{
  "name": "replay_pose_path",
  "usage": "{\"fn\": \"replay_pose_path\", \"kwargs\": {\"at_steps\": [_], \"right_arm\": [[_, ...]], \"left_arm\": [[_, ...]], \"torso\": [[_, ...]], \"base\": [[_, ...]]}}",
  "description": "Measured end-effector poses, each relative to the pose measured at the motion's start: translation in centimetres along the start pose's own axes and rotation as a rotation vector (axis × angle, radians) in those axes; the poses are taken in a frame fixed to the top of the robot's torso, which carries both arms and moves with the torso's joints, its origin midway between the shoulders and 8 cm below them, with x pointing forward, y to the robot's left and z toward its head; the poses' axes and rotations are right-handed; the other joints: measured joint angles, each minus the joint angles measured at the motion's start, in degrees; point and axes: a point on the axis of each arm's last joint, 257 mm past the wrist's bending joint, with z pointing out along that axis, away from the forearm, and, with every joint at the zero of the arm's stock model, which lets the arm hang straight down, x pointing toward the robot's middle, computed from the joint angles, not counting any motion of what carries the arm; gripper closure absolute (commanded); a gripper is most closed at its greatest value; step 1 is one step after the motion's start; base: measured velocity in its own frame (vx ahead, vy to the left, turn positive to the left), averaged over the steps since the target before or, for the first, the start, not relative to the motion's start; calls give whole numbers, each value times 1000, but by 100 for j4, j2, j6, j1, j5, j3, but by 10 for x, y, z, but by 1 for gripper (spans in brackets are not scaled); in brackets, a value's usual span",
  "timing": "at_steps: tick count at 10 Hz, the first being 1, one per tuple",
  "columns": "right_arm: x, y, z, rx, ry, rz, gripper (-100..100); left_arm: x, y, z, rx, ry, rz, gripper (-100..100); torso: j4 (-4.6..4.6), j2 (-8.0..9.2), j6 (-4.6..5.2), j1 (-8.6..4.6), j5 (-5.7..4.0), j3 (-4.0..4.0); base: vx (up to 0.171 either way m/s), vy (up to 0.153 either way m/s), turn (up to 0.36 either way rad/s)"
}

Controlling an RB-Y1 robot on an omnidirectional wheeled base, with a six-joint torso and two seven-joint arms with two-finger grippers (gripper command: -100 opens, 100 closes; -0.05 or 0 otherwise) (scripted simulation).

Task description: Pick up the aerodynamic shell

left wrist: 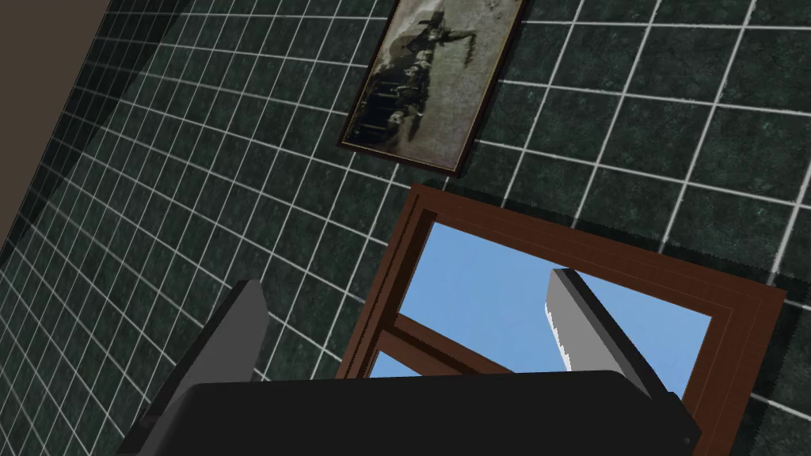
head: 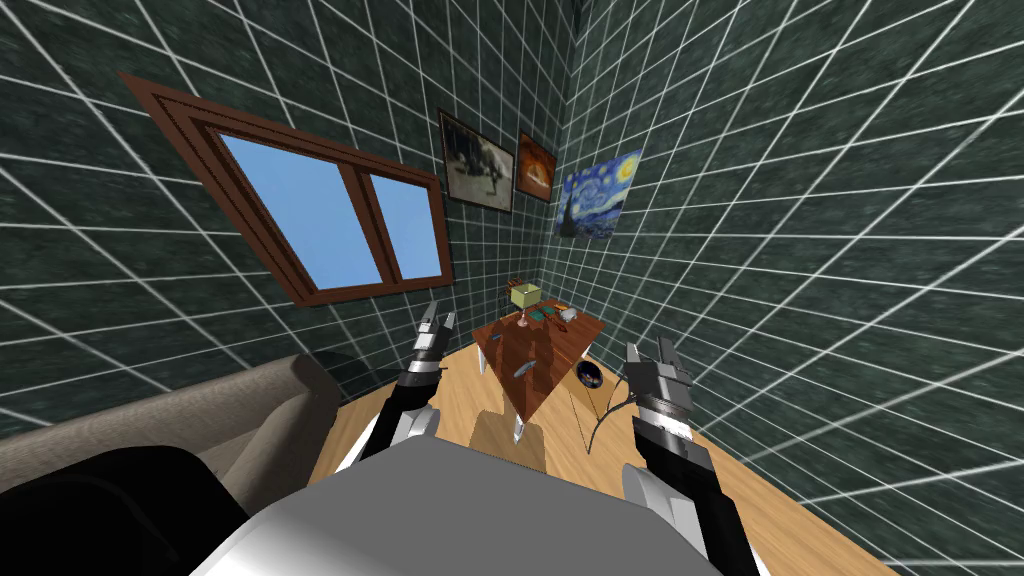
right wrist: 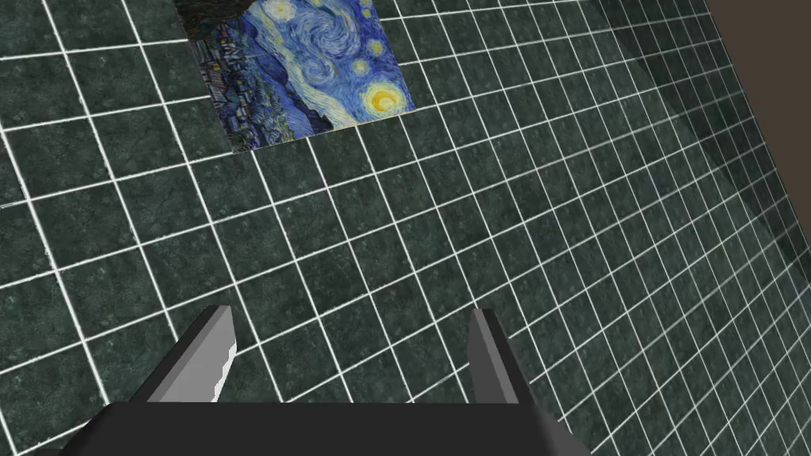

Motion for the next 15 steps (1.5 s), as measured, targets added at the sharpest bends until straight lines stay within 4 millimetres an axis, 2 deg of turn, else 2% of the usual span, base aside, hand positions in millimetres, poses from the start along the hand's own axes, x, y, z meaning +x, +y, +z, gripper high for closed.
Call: {"fn": "replay_pose_path", "kwargs": {"at_steps": [3,6,10,15], "right_arm": [[3,-6,1,11,55,-76,-100],[7,-20,1,31,129,-217,-100],[6,-52,-1,67,234,-456,-100],[2,-95,-12,108,357,-734,-100]], "left_arm": [[0,0,0,0,0,0,0],[0,0,0,0,0,0,0],[0,0,0,0,0,0,0],[0,0,0,0,0,0,0]], "torso": [[2,10,0,25,5,6],[3,15,-1,44,10,9],[2,10,0,45,11,6],[0,2,0,31,8,1]], "base": [[-29,73,-2],[-40,123,17],[-21,128,36],[-2,100,57]]}}
